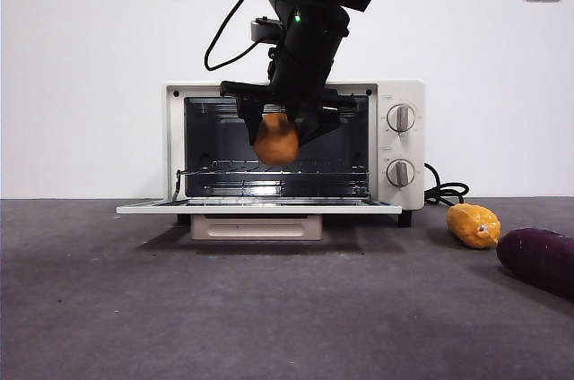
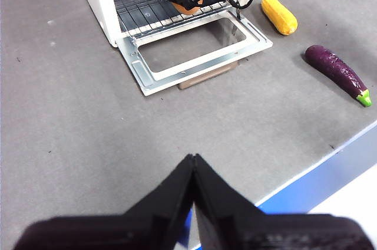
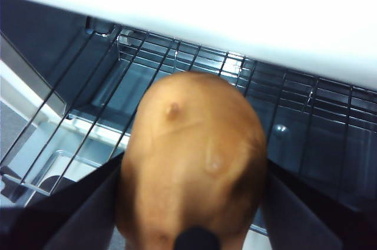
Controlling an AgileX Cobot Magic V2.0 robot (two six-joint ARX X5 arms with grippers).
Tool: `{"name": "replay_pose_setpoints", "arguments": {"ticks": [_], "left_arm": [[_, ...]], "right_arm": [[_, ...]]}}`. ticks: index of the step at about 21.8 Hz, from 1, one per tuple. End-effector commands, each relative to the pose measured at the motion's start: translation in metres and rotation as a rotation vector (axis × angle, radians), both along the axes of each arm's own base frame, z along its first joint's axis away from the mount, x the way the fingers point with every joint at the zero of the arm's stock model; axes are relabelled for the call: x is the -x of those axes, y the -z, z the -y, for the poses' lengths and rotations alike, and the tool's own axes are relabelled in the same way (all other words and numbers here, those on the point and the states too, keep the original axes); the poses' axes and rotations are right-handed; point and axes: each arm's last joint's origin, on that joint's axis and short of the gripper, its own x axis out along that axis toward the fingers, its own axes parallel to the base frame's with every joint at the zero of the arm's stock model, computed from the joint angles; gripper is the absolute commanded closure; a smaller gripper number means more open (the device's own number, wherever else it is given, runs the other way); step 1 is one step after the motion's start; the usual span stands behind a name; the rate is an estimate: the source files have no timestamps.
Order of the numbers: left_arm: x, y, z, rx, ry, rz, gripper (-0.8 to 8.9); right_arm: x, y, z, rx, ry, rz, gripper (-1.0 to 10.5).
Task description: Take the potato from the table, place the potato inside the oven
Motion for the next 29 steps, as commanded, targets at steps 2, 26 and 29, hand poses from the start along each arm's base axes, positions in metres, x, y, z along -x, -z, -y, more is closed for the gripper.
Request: {"name": "replay_pose_setpoints", "arguments": {"ticks": [2,26,29], "left_arm": [[0.0,0.001,0.0,-0.002,-0.002,0.003,8.19],[-0.004,0.001,0.001,-0.032,-0.031,0.005,8.19],[-0.01,0.001,0.005,-0.039,-0.035,-0.017,8.19]], "right_arm": [[-0.006,0.018,-0.001,0.011,0.014,-0.027,7.2],[0.013,-0.019,-0.002,0.169,0.026,-0.214,3.1],[0.038,-0.039,-0.005,0.309,-0.008,-0.335,0.9]]}}
